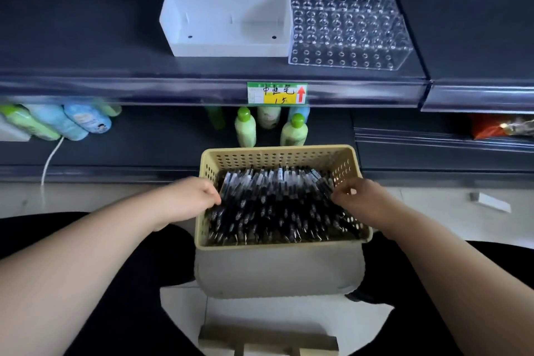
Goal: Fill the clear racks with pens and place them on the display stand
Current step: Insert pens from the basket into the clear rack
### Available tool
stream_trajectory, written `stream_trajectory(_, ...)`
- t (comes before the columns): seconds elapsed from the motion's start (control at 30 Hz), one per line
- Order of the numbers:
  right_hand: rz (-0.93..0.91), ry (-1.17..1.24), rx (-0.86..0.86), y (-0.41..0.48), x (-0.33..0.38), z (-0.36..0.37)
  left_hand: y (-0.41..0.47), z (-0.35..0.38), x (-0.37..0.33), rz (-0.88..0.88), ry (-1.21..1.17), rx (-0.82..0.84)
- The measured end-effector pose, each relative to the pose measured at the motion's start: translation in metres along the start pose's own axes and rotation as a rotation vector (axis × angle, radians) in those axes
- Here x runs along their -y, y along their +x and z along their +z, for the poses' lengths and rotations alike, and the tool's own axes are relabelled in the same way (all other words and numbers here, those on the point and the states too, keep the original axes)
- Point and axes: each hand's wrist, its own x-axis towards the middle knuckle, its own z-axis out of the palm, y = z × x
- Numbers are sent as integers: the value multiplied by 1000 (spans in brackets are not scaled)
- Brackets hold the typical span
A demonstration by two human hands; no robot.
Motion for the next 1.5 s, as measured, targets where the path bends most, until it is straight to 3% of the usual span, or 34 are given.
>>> stream_trajectory(0.1,-40,-254,-13,-4,6,-1,2,-3,-7,17,259,-147)
stream_trajectory(0.17,-130,-391,-135,-6,18,6,5,-2,-14,39,394,-246)
stream_trajectory(0.23,-255,-439,-204,-5,32,16,7,3,-27,142,474,-348)
stream_trajectory(0.3,-286,-420,-149,-4,44,28,10,11,-44,268,519,-432)
stream_trajectory(0.5,-145,-462,57,19,58,49,25,36,-81,168,576,-160)
stream_trajectory(0.8,1,-582,93,40,66,62,45,58,-84,-81,788,-61)
stream_trajectory(1.07,40,-570,130,32,63,49,29,35,-70,5,564,21)
stream_trajectory(1.17,-47,-484,204,30,62,38,19,30,-63,21,436,17)
stream_trajectory(1.4,-61,-152,306,7,63,2,-4,30,-58,184,185,-119)
stream_trajectory(1.5,-154,-99,258,-5,69,-15,-13,26,-68,268,-2,-189)
